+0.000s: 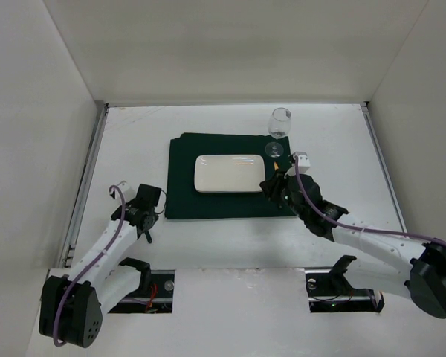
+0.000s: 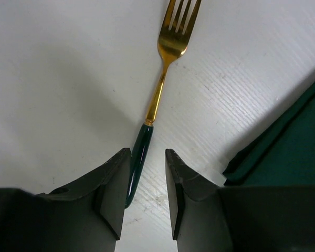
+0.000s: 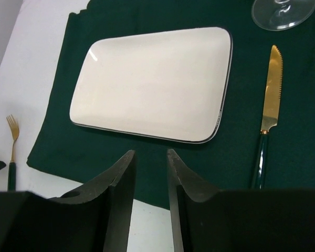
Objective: Set the dinner table for one person
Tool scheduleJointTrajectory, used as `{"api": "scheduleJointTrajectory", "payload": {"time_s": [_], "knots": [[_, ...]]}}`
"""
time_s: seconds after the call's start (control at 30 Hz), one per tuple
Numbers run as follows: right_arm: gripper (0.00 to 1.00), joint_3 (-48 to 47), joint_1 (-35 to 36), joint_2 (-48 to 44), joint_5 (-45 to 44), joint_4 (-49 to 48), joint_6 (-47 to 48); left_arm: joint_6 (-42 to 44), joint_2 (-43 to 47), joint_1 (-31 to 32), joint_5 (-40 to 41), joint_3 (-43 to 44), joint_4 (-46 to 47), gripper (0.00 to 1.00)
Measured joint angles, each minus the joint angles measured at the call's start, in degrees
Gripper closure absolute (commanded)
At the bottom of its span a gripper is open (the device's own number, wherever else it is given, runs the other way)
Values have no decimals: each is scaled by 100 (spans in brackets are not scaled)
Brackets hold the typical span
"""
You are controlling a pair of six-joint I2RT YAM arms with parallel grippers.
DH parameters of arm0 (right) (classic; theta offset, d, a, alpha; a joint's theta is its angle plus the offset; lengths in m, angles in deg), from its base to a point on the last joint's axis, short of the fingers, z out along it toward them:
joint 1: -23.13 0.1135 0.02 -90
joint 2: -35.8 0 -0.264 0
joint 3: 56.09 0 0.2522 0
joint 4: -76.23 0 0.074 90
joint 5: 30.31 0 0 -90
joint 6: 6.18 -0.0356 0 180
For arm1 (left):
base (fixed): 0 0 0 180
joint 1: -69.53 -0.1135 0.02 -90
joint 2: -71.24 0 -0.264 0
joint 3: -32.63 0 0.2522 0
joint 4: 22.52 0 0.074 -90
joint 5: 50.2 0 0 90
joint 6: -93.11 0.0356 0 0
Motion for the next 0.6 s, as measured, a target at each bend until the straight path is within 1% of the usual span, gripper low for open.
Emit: {"api": "scheduleJointTrajectory", "payload": {"time_s": [0.17, 0.37, 0.6], "knots": [[63, 2, 4, 42, 59, -20, -22, -107, -192, -2, 24, 0, -48, 70], [63, 2, 26, 39, 79, -31, -22, -162, -645, 20, 28, 0, -33, 70], [63, 4, 37, 81, 83, -37, -22, -229, -660, -50, 4, -20, 79, 70]]}}
